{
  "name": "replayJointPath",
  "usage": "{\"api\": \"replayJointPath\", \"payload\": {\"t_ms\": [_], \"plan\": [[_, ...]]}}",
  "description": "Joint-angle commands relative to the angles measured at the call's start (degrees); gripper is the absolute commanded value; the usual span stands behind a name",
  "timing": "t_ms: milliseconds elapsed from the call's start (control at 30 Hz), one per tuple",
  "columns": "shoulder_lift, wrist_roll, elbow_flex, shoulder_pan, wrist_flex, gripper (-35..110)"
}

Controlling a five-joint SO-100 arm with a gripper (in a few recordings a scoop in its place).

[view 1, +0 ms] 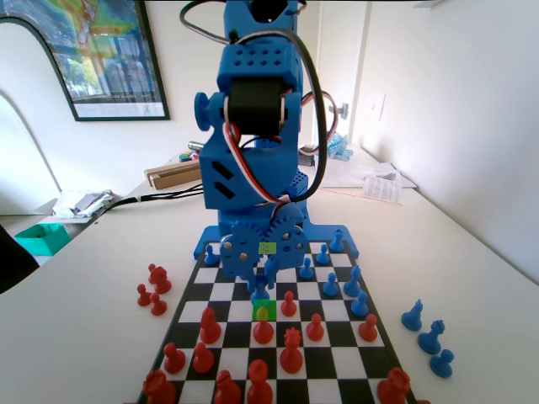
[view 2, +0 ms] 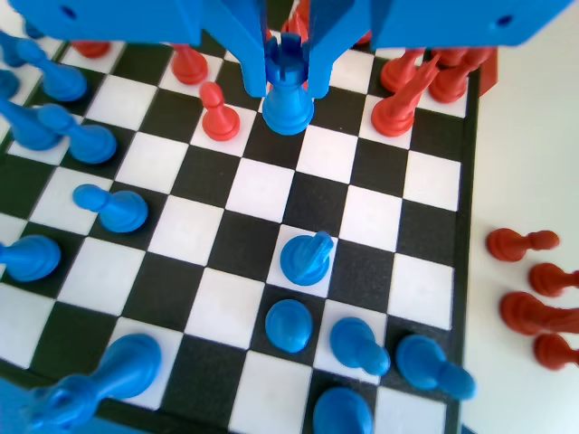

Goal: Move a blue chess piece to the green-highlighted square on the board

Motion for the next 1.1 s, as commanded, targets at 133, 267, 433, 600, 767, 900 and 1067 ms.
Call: {"api": "replayJointPath", "payload": {"t_ms": [133,267,433,600,767,900,1067], "plan": [[-0.97,1.41,-2.99,0.79,-2.29,1],[-2.02,1.49,-2.81,0.79,-3.08,1],[-2.46,1.93,-2.37,0.53,-4.13,1],[-2.46,2.2,-1.05,0.0,-5.62,1],[-2.37,2.29,0.62,-0.35,-8.09,4],[-2.29,2.2,1.49,-0.53,-9.67,4],[-2.29,2.29,1.93,-0.7,-9.93,6]]}}
